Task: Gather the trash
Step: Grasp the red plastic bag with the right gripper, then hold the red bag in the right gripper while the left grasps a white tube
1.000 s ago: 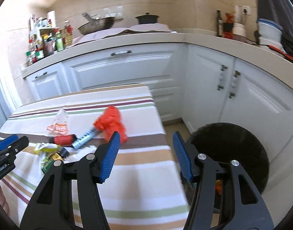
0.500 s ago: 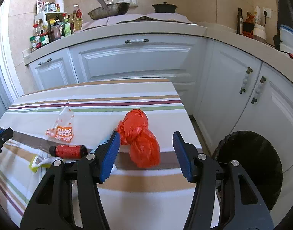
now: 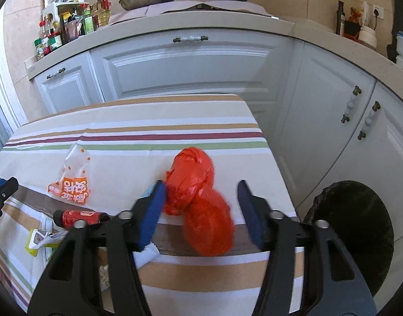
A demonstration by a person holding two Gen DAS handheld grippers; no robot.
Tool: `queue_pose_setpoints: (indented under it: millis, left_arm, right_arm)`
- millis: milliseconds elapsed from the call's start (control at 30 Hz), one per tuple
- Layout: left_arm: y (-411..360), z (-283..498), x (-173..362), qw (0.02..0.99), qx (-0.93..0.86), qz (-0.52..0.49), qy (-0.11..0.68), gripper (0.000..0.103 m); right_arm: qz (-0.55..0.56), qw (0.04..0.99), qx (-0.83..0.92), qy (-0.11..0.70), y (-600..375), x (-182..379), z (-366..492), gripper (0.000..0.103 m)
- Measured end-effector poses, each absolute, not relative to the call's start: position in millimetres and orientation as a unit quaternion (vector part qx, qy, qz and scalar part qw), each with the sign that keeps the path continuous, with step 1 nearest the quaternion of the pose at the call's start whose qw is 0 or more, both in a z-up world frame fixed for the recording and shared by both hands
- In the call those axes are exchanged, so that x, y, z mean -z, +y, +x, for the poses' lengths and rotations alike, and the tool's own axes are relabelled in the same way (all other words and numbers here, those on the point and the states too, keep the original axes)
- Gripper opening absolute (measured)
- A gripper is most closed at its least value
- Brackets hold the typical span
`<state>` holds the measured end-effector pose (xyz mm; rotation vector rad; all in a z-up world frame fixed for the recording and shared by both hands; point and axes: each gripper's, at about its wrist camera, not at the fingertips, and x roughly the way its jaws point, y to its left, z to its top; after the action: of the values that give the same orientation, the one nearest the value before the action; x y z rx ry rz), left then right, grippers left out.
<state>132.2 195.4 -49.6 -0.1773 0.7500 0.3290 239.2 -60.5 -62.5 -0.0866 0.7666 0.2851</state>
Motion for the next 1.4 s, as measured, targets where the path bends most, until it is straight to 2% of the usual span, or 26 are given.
queue_pose_setpoints:
  millis: [100, 233, 967, 1400]
  left_arm:
    - [192, 134, 52, 0.913, -0.157, -0.087, 0.367, 0.054]
    - [187, 133, 54, 0.912, -0.152, -0.087, 0.371, 0.054]
    - [124, 94, 45, 0.918, -0.114, -0.067, 0.373, 0.054]
    - [89, 81, 64, 0.912, -0.089, -0.052, 0.398, 0.055]
  right_arm:
    - [-0.042, 0.913, -0.145, 0.379, -60, 65, 240, 0.029]
    - [-0.042, 0.914, -0.147, 0.376, -63, 64, 235, 0.025]
    - [-0.026, 0.932, -0.11, 0.344, -127, 44, 160, 0.024]
    - [-0.014, 0.933, -0.101, 0.346, -152, 49, 116, 0.024]
